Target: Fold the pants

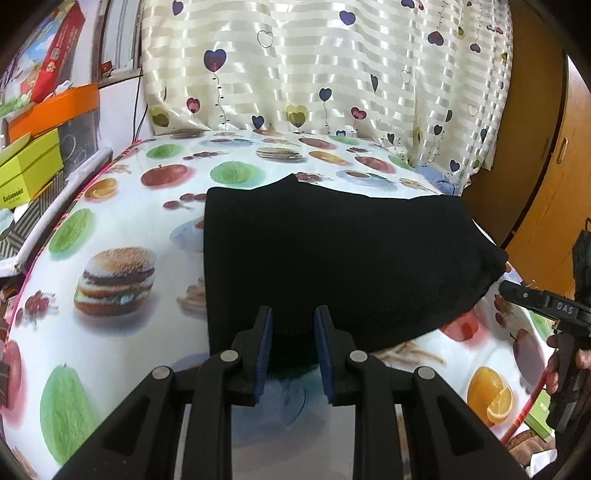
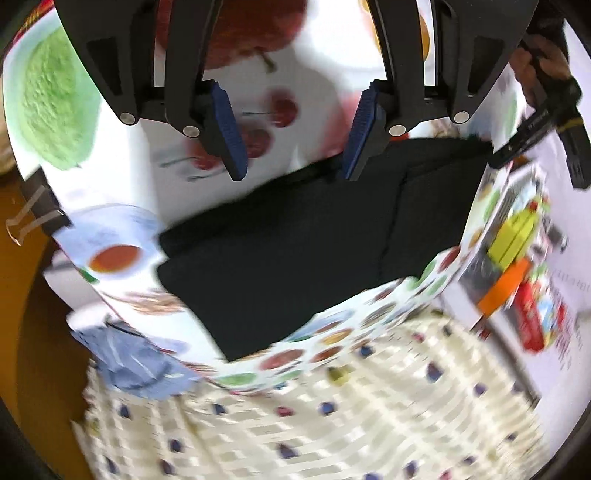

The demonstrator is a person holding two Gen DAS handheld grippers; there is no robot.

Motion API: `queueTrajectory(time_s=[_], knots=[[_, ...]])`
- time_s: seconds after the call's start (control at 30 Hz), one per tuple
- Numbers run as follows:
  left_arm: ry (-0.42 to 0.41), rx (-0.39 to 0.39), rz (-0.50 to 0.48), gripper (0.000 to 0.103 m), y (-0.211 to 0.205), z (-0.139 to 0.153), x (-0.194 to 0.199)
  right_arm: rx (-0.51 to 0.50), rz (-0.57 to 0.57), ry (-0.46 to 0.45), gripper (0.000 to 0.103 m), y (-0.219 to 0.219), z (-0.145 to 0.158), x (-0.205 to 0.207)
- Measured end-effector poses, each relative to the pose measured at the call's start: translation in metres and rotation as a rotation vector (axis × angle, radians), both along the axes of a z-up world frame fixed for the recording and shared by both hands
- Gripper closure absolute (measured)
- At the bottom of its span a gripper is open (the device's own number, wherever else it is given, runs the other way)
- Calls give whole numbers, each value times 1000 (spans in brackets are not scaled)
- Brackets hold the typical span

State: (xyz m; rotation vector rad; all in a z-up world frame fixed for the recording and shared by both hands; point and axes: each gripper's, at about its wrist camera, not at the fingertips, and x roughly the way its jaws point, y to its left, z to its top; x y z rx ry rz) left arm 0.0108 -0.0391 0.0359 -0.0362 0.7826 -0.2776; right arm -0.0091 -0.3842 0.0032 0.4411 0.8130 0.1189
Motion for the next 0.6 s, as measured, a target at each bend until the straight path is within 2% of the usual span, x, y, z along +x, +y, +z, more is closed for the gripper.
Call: queueTrajectory(time_s=[0.17, 0.3, 0.6], knots=[[11, 26, 6, 77, -6, -10, 12, 98, -99, 28, 48, -29, -7, 0], [53, 28, 7, 77, -7, -21, 17, 171, -148, 26, 48, -44, -10, 9], [39, 62, -8, 77, -10, -21, 14, 362, -246, 43, 48, -67, -18, 26]])
